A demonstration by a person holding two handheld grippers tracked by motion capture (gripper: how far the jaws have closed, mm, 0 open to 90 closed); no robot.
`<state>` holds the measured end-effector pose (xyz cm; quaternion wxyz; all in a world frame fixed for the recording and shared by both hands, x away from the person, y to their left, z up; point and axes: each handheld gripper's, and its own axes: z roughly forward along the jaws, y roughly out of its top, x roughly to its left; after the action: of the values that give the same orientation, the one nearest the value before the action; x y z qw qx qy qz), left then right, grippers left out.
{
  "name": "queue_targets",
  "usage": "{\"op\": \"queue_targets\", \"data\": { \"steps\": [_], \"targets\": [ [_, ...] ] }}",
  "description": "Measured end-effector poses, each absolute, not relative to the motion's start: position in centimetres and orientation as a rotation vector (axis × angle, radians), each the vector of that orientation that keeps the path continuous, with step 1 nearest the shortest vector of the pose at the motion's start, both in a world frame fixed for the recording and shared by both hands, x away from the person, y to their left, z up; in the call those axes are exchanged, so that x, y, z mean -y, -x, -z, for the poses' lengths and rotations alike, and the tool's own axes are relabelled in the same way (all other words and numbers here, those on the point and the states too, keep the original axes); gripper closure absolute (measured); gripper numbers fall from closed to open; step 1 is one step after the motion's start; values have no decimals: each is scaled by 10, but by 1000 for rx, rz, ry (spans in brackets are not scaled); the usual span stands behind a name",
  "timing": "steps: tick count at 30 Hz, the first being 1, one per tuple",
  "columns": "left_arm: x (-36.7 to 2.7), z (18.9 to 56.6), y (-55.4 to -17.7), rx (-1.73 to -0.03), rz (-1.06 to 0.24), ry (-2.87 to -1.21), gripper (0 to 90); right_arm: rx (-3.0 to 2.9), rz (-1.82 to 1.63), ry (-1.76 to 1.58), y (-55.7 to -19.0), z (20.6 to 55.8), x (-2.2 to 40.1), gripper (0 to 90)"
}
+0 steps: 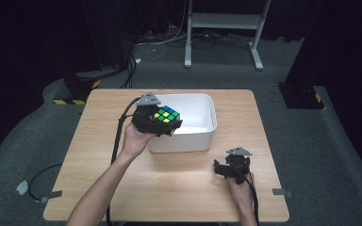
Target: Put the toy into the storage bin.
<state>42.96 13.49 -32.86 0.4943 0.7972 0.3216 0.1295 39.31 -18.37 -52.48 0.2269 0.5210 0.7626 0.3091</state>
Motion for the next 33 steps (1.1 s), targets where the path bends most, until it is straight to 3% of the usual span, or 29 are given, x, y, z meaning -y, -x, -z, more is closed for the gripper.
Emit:
{"op": "queue_targets", "data": {
  "steps": [33],
  "targets": [
    [-124,320,-477,-834,-349,-1912,249,-2106,-856,-1435,-393,525,183,135]
  ]
}}
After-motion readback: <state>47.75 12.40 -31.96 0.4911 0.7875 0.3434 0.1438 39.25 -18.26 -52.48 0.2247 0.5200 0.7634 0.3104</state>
